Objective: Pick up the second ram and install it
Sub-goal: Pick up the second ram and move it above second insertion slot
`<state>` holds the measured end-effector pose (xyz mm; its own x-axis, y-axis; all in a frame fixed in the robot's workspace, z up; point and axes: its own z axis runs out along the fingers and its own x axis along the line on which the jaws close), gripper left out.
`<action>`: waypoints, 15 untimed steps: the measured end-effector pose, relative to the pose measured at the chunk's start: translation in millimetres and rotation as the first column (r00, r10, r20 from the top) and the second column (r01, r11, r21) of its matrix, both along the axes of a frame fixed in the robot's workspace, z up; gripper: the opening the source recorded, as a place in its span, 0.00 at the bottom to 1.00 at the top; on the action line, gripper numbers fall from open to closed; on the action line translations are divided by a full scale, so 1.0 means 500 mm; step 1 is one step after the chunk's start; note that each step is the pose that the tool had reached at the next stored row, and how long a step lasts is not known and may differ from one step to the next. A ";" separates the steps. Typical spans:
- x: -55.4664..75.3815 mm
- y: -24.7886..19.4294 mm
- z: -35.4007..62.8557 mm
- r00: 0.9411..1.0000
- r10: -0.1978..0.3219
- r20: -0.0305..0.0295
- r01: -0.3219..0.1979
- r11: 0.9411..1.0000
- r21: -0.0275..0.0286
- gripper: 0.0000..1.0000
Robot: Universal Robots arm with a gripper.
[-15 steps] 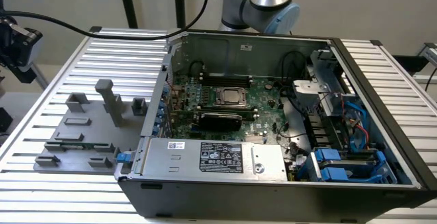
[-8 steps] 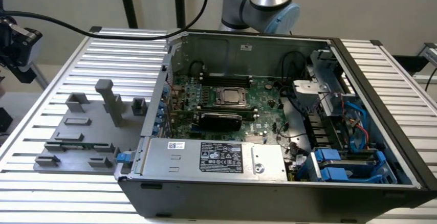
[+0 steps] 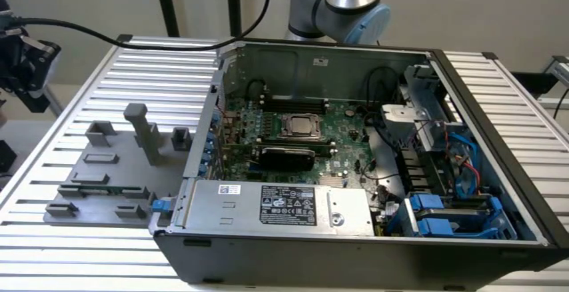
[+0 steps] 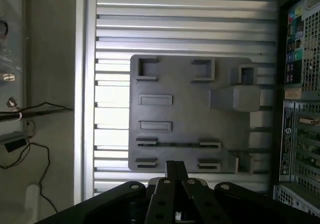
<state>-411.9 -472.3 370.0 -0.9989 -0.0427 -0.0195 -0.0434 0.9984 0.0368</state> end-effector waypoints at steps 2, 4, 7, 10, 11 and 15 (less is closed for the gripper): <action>0.000 0.0000 -0.004 0.999 0.035 0.000 -0.035 0.999 0.000 0.11; 0.000 0.0000 -0.008 0.997 0.072 0.000 -0.072 0.997 0.000 0.11; 0.000 0.0000 -0.013 0.992 0.127 0.000 -0.127 0.992 0.000 0.11; 0.000 0.0000 -0.017 0.983 0.181 0.000 -0.181 0.983 0.000 0.11; 0.000 0.0000 -0.018 0.980 0.199 0.000 -0.199 0.980 0.000 0.11; 0.000 0.0000 -0.023 0.963 0.269 0.000 -0.269 0.963 0.000 0.11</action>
